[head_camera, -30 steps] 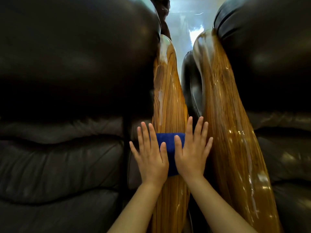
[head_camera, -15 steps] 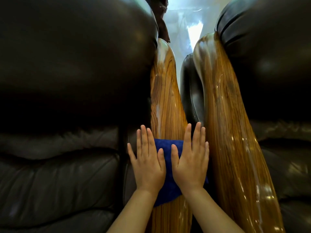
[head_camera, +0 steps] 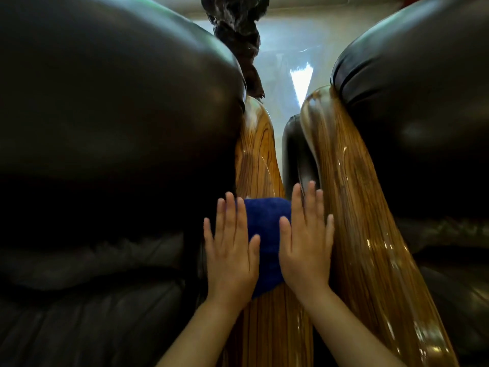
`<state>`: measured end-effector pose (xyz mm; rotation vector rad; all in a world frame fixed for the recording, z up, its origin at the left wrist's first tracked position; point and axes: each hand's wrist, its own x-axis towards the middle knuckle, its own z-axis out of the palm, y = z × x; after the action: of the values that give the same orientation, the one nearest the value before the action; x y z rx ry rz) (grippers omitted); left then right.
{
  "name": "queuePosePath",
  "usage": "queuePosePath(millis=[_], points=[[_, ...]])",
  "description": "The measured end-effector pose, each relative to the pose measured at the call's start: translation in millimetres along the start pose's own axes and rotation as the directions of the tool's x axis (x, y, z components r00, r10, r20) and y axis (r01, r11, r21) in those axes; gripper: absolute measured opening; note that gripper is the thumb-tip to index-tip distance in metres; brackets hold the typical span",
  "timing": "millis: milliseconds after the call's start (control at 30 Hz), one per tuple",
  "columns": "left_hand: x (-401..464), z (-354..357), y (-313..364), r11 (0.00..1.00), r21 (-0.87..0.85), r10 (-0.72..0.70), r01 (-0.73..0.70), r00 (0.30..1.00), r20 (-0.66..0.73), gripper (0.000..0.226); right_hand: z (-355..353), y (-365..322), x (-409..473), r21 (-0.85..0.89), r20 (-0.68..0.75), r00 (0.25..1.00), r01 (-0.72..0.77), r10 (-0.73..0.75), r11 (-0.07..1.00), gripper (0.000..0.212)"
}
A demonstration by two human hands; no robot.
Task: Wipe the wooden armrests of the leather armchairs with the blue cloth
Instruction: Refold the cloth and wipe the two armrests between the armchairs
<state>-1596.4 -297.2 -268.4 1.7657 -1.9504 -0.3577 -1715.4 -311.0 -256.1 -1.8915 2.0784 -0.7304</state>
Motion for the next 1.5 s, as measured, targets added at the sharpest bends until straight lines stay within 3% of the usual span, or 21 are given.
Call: queuePosePath(millis=[67,167,433,567,833,933,1100,1233,1500], points=[[-16.9,3.3,-5.3,0.995,0.001,0.099,-0.1,0.988,0.118,0.059,-0.3,6.3,-19.8,0.042,0.119,0.989,0.082,-0.087,0.996,0.052],[-13.7,8.7,-8.9,0.999,-0.004,0.049,-0.049,0.969,0.241,0.056,2.6,13.3,-22.5,0.045,0.223,0.966,0.121,-0.128,0.992,0.052],[40.0,21.6,-10.9,1.0,-0.002,-0.025,0.026,0.981,0.19,0.055,16.4,14.3,33.9,0.139,0.271,0.951,0.112,-0.147,0.984,0.055],[69.6,20.4,-13.6,1.0,0.025,-0.004,-0.001,0.984,0.18,0.054,21.9,13.8,60.7,0.217,0.283,0.949,0.077,-0.139,0.973,0.054],[112.2,9.6,-15.9,0.996,0.056,0.054,-0.065,0.983,0.178,0.059,32.2,7.9,93.5,0.192,0.26,0.959,0.063,-0.113,0.979,0.054],[132.4,0.7,-13.8,0.997,0.066,0.033,-0.049,0.974,0.225,0.062,26.2,6.2,110.0,0.207,0.334,0.936,0.043,-0.112,0.977,0.056],[155.5,-8.8,-13.6,0.993,0.088,0.046,-0.084,0.928,0.369,0.067,0.7,17.6,139.4,0.27,0.528,0.833,0.018,-0.163,0.963,0.066],[170.0,-15.3,-18.9,0.992,0.066,0.072,-0.109,0.904,0.422,0.071,-4.7,16.2,158.6,0.198,0.483,0.856,0.1,-0.186,0.975,0.063],[162.3,-23.7,-10.7,0.983,0.135,0.087,-0.123,0.965,0.246,0.062,-2.0,13.5,147.9,0.168,0.27,0.954,0.085,-0.129,0.982,0.044]])
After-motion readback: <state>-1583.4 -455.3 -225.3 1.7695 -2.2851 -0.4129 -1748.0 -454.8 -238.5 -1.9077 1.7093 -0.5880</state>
